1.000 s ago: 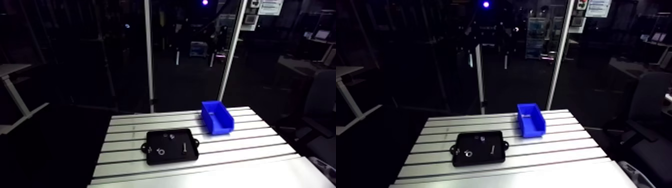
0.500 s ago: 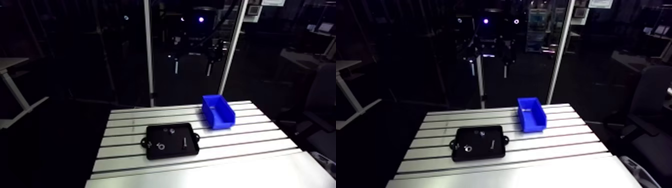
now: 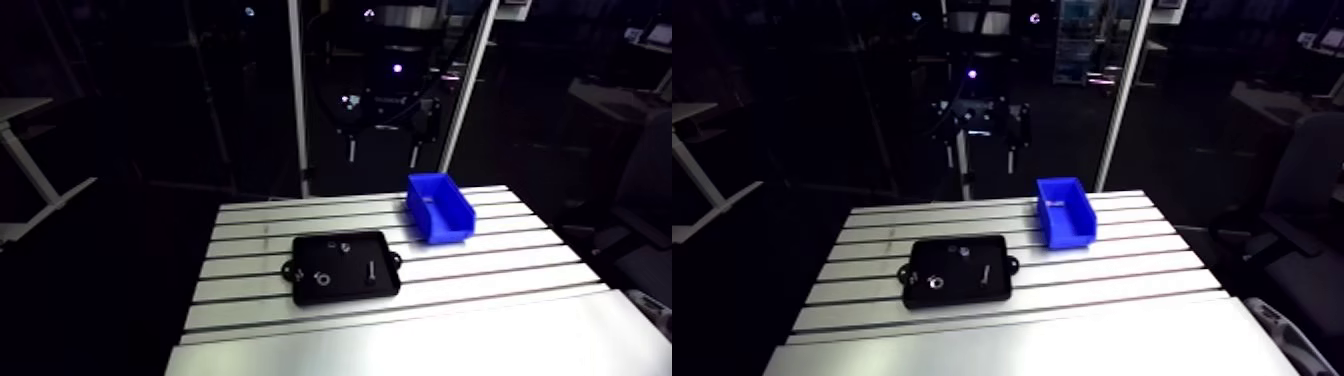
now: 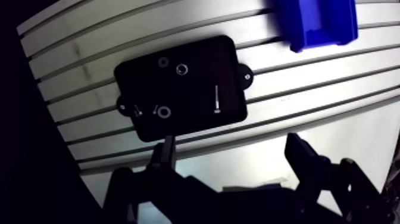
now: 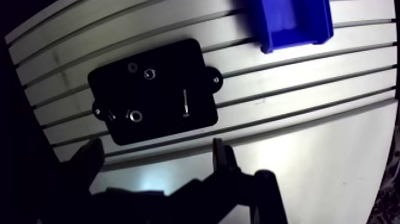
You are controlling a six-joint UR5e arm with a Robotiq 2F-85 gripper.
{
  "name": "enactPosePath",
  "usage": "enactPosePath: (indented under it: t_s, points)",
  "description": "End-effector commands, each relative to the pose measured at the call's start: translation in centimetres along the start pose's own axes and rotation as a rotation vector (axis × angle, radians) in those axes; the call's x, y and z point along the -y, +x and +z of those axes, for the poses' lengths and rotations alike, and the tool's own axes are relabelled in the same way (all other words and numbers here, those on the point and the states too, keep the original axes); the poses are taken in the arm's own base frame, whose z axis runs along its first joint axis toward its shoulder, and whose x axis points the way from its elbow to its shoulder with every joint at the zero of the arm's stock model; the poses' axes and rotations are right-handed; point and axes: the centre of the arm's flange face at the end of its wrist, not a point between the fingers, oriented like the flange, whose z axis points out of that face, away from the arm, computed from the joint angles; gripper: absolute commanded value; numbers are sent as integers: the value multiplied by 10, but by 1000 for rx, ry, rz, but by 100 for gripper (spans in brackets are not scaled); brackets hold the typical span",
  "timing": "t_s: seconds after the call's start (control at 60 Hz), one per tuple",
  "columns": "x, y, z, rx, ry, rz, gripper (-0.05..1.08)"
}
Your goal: Pick up the M10 bolt from the tray and put it into the blue bin.
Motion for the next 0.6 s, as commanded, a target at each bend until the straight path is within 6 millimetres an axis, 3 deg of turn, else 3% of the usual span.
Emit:
enactPosePath:
  t_s: [0.017, 0.2, 0.6]
  points:
    - [2, 3, 28, 9, -4, 0, 1]
    - [4, 0, 52, 22, -14, -9, 1]
    - [3, 0, 83, 34, -18, -22, 1]
